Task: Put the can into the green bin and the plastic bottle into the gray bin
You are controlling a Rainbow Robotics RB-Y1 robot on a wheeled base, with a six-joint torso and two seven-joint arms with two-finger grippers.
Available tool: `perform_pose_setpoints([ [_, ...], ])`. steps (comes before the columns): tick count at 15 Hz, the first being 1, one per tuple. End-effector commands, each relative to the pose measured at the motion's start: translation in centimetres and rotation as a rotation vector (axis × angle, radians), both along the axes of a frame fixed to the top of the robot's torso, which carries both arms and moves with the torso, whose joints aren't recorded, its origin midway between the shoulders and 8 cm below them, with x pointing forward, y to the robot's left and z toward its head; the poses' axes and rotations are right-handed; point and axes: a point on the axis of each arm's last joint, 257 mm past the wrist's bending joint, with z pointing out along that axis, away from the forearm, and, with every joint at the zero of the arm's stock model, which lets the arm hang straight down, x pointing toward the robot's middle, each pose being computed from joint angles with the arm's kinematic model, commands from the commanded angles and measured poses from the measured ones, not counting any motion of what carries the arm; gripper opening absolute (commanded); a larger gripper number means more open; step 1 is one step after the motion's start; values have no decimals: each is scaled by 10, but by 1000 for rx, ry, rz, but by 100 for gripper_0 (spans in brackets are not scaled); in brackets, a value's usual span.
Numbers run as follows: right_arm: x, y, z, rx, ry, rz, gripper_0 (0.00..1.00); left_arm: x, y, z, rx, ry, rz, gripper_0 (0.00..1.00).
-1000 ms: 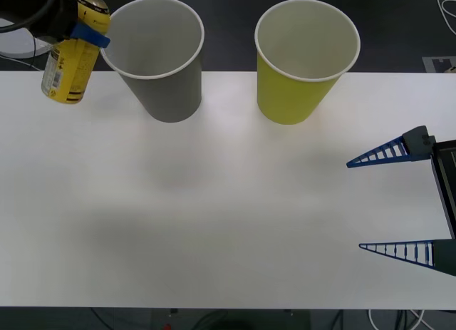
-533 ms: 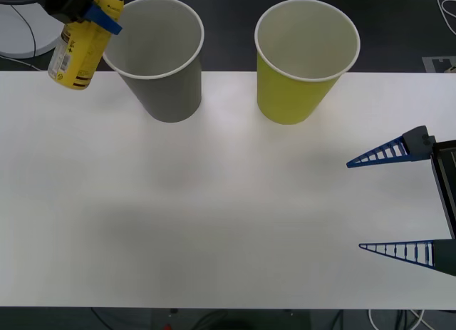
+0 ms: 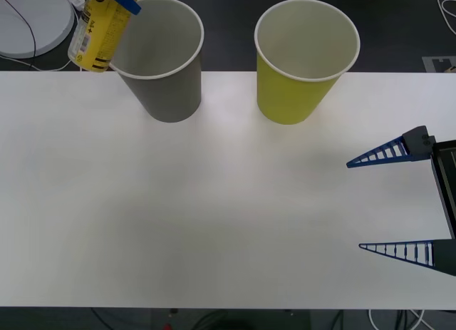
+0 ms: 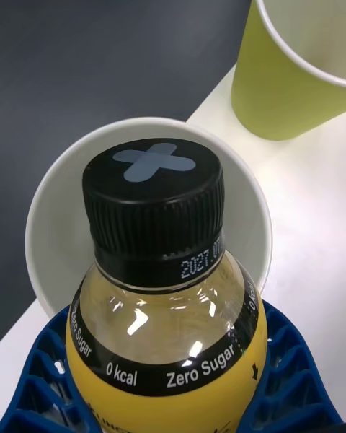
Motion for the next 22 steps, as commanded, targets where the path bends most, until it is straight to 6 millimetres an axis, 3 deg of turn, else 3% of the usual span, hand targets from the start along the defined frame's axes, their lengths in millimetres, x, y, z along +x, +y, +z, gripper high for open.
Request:
perform_pose_setpoints([
  [1, 0, 0, 0, 0, 0, 0, 100, 10, -16, 3, -20, -18, -12, 0],
  [8, 0, 0, 0, 0, 0, 0, 100, 32, -41, 11, 2, -45, -30, 0],
  [17, 0, 0, 0, 0, 0, 0, 100, 38, -56, 8, 7, -52, -23, 1],
  [18, 0, 0, 0, 0, 0, 0, 100, 38, -57, 8, 5, -51, -23, 25],
  [20, 0, 0, 0, 0, 0, 0, 100, 38, -58, 8, 5, -51, -30, 100],
  [22, 0, 0, 0, 0, 0, 0, 100, 37, -57, 9, 17, -58, -44, 100],
])
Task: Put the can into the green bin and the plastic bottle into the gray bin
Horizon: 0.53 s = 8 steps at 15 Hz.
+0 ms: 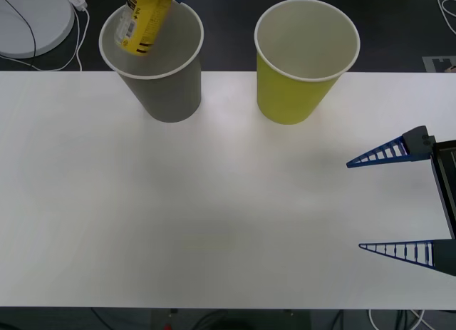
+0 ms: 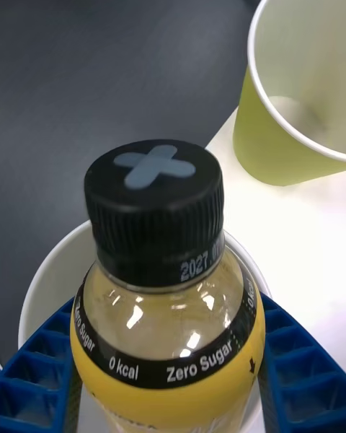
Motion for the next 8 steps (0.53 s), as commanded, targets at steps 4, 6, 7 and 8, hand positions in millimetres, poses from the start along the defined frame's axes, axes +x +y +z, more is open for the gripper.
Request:
perform_pose_setpoints([
  [4, 0, 0, 0, 0, 0, 0, 100, 0, 3, 1, 10, -6, -6, 100],
  [6, 0, 0, 0, 0, 0, 0, 100, 1, 4, 2, 9, -8, -4, 100],
  [7, 0, 0, 0, 0, 0, 0, 100, 1, 4, 1, 9, -7, -4, 100],
  [8, 0, 0, 0, 0, 0, 0, 100, 1, 5, 1, 10, -7, -2, 100],
])
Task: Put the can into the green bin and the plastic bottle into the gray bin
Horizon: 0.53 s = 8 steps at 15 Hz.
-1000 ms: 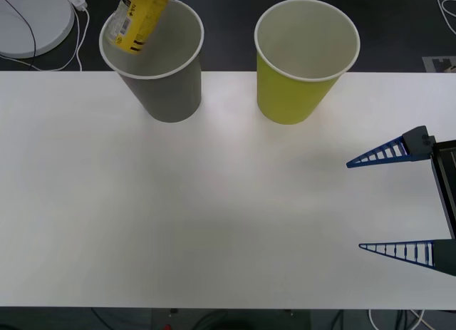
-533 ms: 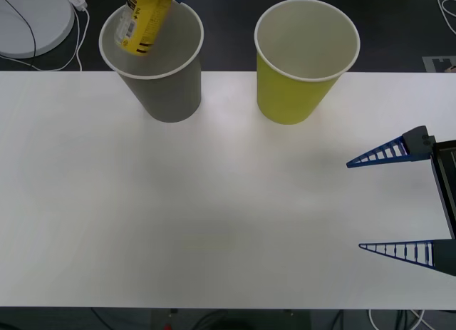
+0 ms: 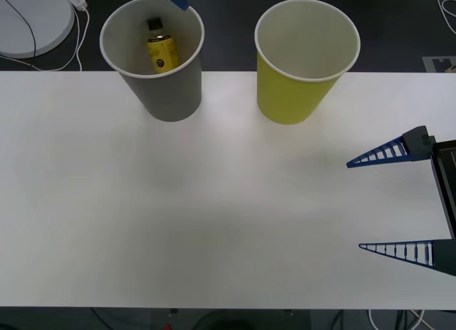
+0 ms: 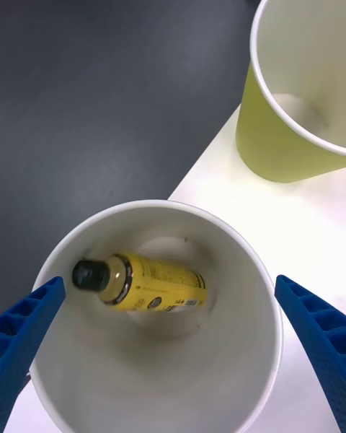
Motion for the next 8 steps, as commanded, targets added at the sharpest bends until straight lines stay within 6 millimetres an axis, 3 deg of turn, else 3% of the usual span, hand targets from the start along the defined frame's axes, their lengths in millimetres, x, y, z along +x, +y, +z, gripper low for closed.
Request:
perform_pose_setpoints([
  [1, 0, 0, 0, 0, 0, 0, 100, 0, 1, 0, 0, 0, 2, 100],
  [8, 0, 0, 0, 0, 0, 0, 100, -9, 15, -3, 18, -12, 0, 100],
])
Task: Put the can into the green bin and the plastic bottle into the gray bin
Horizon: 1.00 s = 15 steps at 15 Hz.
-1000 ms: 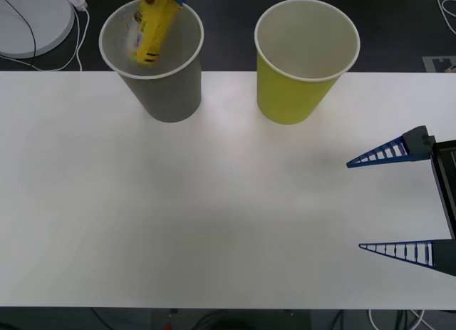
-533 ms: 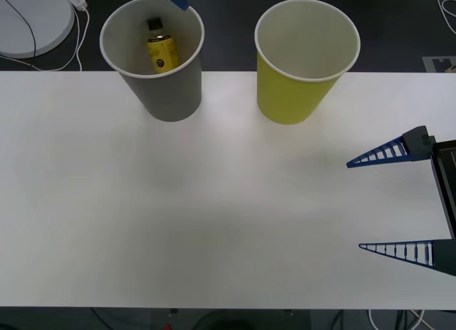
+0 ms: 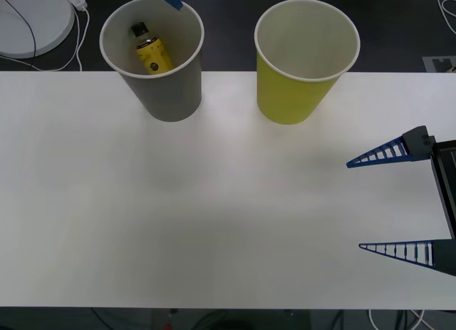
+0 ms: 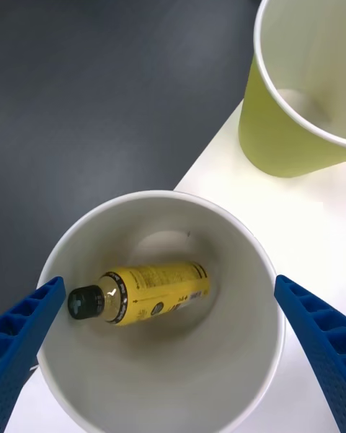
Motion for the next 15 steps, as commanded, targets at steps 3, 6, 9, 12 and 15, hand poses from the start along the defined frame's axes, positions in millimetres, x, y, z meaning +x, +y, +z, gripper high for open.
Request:
perform_pose_setpoints([
  [3, 0, 0, 0, 0, 0, 0, 100, -13, 16, -12, 24, -18, 3, 100],
  [6, 0, 0, 0, 0, 0, 0, 100, -22, 30, -16, 54, -35, -4, 100],
  [9, 0, 0, 0, 0, 0, 0, 100, -32, 43, -21, 77, -43, -8, 100],
  [12, 0, 0, 0, 0, 0, 0, 100, -43, 54, -27, 85, -42, -13, 100],
  [15, 0, 0, 0, 0, 0, 0, 100, -56, 66, -35, 69, -29, -24, 100],
])
